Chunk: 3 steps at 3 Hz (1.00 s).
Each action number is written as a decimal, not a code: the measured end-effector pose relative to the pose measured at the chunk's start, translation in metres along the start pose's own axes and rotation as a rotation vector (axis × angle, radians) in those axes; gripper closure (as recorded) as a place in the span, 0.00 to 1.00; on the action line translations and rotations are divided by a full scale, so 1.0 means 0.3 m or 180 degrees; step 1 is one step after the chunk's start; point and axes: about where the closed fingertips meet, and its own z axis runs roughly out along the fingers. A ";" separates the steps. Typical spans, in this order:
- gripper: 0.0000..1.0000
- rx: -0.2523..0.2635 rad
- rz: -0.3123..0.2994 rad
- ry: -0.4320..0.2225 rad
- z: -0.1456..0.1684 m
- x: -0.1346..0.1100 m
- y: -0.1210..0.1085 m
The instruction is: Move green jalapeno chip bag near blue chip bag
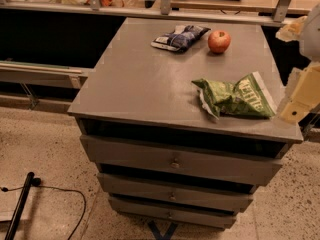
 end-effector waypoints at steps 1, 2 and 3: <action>0.00 0.0061 0.0185 -0.0457 0.041 0.059 -0.047; 0.00 0.0037 0.0376 -0.0766 0.167 0.128 -0.093; 0.00 -0.0027 0.0419 -0.0863 0.262 0.155 -0.110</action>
Offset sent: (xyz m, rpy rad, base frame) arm 0.0471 -0.0525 -0.0669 0.3484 -0.0720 -0.0820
